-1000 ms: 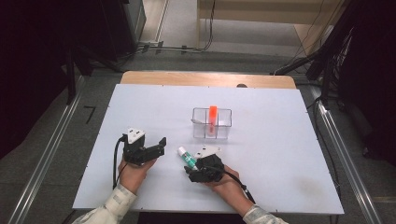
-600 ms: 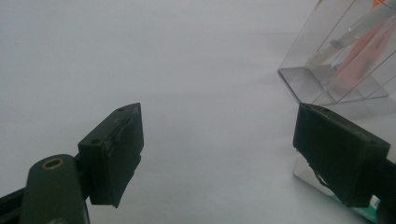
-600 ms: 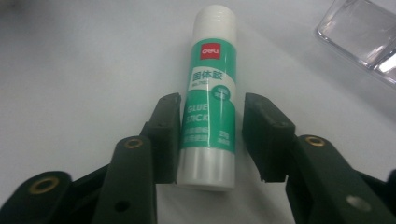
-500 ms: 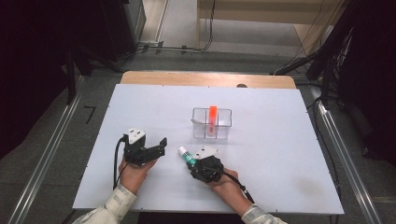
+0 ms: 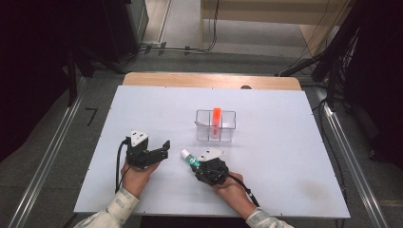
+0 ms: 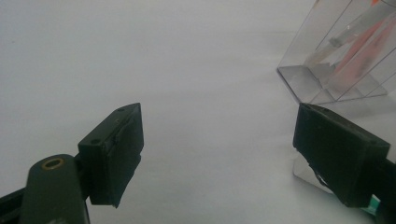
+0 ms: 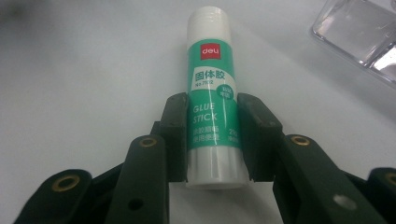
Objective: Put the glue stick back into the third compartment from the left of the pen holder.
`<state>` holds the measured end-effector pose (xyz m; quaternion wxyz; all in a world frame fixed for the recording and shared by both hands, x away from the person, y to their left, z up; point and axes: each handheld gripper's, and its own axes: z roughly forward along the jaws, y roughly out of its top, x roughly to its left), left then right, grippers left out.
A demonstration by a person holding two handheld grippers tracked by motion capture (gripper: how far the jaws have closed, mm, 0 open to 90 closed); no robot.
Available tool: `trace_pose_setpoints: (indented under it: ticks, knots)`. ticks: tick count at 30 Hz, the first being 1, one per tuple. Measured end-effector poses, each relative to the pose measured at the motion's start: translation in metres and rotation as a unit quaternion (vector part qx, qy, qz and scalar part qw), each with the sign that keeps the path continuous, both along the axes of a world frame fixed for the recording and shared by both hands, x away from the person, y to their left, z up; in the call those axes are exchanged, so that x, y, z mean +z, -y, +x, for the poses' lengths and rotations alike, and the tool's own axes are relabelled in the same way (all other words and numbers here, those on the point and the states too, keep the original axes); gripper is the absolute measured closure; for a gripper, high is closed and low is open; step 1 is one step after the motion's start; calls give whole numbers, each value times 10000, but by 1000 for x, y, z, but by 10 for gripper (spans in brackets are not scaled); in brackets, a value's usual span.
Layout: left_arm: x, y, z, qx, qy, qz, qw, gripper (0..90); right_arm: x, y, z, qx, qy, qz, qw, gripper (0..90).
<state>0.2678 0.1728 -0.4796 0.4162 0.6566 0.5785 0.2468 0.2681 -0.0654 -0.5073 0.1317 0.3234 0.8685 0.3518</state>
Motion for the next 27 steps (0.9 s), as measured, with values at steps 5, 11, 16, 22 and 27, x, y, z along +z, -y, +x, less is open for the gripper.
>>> trace_pose_setpoints:
  ticks: [5,11,16,22,27]
  knots:
    - [0,1,-1,-10,14,-13,10000,164,9,7,1,-28,80,157,9998,640]
    - [0,2,-1,-41,33,0,10000,190,22,18,2,-135,137,369,9991,639]
    - [1,4,-4,-89,142,38,9999,390,31,23,0,-152,211,498,9984,639]
    - [-1,6,-6,-97,138,147,9997,606,38,27,0,-168,267,597,9977,639]
    - [-1,10,-6,-160,98,181,9997,798,42,28,-2,-152,318,683,9970,639]
